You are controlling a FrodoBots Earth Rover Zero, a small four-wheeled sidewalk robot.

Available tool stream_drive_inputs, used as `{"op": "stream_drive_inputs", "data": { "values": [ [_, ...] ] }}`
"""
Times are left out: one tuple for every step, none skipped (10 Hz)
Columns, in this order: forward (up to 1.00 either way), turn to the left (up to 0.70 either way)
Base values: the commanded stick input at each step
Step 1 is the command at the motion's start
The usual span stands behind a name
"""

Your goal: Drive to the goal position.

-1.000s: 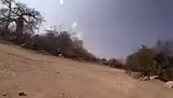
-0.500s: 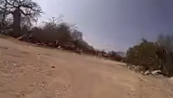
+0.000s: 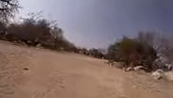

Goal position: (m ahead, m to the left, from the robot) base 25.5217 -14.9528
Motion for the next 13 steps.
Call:
{"op": "stream_drive_inputs", "data": {
  "values": [
    [0.87,0.0],
    [0.86,0.0],
    [0.86,0.0],
    [0.86,0.0],
    [0.86,-0.07],
    [0.86,-0.18],
    [0.86,-0.3],
    [0.86,-0.31],
    [0.86,-0.3],
    [0.86,-0.29],
    [0.86,0.0],
    [0.86,0.0],
    [0.86,0.0]
  ]
}}
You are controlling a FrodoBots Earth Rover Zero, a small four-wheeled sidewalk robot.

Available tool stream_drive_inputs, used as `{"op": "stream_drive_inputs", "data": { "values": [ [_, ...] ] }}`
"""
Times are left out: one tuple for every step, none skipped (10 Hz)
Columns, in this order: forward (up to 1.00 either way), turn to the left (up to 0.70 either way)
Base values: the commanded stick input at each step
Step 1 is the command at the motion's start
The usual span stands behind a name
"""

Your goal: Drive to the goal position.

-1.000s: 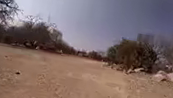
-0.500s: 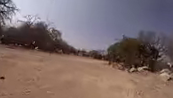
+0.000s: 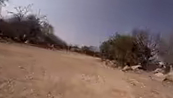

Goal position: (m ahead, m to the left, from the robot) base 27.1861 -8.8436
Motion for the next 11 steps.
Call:
{"op": "stream_drive_inputs", "data": {
  "values": [
    [0.86,0.0],
    [0.86,0.0],
    [0.86,0.0],
    [0.86,0.0],
    [0.86,0.0],
    [0.85,0.0],
    [0.85,0.0],
    [0.85,0.0],
    [0.85,0.0],
    [0.85,0.0],
    [0.85,0.0]
  ]
}}
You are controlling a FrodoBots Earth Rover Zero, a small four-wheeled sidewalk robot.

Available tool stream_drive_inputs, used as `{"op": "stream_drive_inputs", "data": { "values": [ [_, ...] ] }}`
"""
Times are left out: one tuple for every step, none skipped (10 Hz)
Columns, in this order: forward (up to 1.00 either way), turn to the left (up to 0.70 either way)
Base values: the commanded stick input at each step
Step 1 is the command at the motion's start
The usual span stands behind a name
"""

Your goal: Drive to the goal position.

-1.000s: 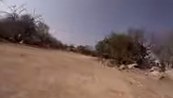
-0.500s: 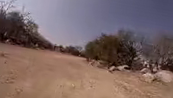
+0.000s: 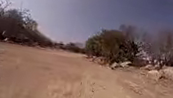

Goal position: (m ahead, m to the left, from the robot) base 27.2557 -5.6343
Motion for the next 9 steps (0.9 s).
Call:
{"op": "stream_drive_inputs", "data": {
  "values": [
    [0.85,0.0],
    [0.85,0.0],
    [0.85,0.0],
    [0.85,0.0],
    [0.84,0.0],
    [0.84,0.0],
    [0.84,0.0],
    [0.84,0.0],
    [0.84,0.0]
  ]
}}
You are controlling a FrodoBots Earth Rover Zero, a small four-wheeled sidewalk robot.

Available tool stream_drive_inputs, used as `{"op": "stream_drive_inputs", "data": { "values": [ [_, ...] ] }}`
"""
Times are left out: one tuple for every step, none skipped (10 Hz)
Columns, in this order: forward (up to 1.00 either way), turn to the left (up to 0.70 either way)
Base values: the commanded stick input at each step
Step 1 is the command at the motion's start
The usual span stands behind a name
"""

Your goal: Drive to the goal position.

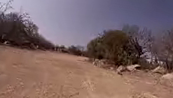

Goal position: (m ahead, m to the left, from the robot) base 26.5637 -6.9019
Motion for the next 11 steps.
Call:
{"op": "stream_drive_inputs", "data": {
  "values": [
    [0.84,0.0],
    [0.84,0.0],
    [0.84,0.0],
    [0.84,0.0],
    [0.84,0.0],
    [0.84,0.0],
    [0.84,0.0],
    [0.84,0.0],
    [0.84,0.0],
    [0.83,0.0],
    [0.83,0.0]
  ]
}}
